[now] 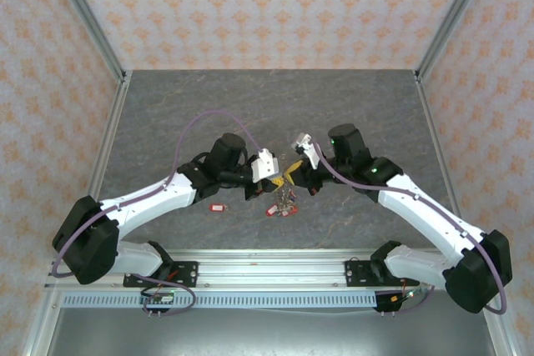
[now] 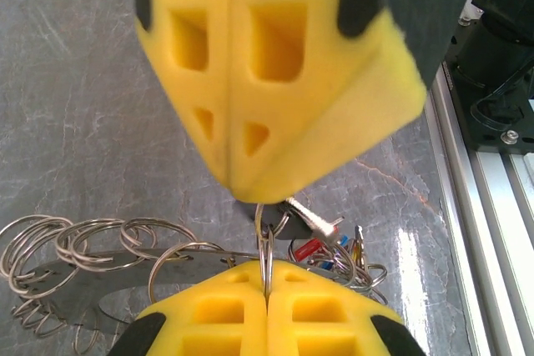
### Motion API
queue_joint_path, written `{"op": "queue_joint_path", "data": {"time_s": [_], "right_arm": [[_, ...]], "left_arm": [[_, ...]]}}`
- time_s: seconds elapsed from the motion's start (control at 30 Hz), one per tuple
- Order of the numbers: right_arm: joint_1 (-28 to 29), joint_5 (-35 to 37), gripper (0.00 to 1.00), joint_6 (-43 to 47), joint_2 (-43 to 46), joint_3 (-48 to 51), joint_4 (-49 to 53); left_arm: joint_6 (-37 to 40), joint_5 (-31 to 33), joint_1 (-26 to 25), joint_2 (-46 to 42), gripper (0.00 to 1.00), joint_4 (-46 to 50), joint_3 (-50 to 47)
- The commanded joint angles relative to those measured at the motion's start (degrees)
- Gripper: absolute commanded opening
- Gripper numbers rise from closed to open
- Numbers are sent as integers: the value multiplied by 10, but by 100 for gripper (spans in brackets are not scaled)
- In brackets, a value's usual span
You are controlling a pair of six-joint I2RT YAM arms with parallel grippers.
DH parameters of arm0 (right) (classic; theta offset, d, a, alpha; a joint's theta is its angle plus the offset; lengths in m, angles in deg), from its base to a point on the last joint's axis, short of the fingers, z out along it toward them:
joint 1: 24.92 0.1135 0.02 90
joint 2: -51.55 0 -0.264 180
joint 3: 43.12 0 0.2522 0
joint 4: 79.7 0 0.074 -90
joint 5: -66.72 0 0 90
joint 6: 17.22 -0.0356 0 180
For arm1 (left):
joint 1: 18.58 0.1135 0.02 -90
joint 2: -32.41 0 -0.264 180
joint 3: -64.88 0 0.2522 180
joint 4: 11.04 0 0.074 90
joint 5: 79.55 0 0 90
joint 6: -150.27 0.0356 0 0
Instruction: Put the keys on the keyring
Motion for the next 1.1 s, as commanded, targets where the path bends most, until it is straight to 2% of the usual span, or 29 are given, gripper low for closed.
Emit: {"op": "queue_joint_path", "data": {"time_s": [0.0, 0.23, 0.43, 0.57, 0.73, 0.8, 0.9, 1.0, 1.07], "right_arm": [[-4, -8, 0, 4, -12, -33, 17], [-4, 16, 0, 16, -30, -39, 42], [-3, 1, 20, 13, -5, -6, 22], [-3, -4, 23, 9, -15, 3, 14], [-4, -8, 21, 11, -34, 12, -1], [-4, -12, 9, 6, -37, 15, -14], [-4, -5, 10, -10, -35, 25, -38], [-4, -14, 7, -14, -33, 31, -44], [-3, -5, 13, -20, -30, 34, -43]], "left_arm": [[6, 1, -3, -14, 0, 3, 3], [-2, 3, -3, -18, 0, -6, 1], [-10, 6, -3, -18, 0, -11, 0], [-12, 3, -4, -19, 0, -15, 3], [-18, -1, -3, -21, 0, -20, 4], [-19, -2, -3, -20, 0, -20, 5], [-25, -2, -3, -21, 0, -30, 1], [-31, -4, -3, -19, 0, -36, 0], [-33, -5, -3, -18, 0, -40, 0]]}}
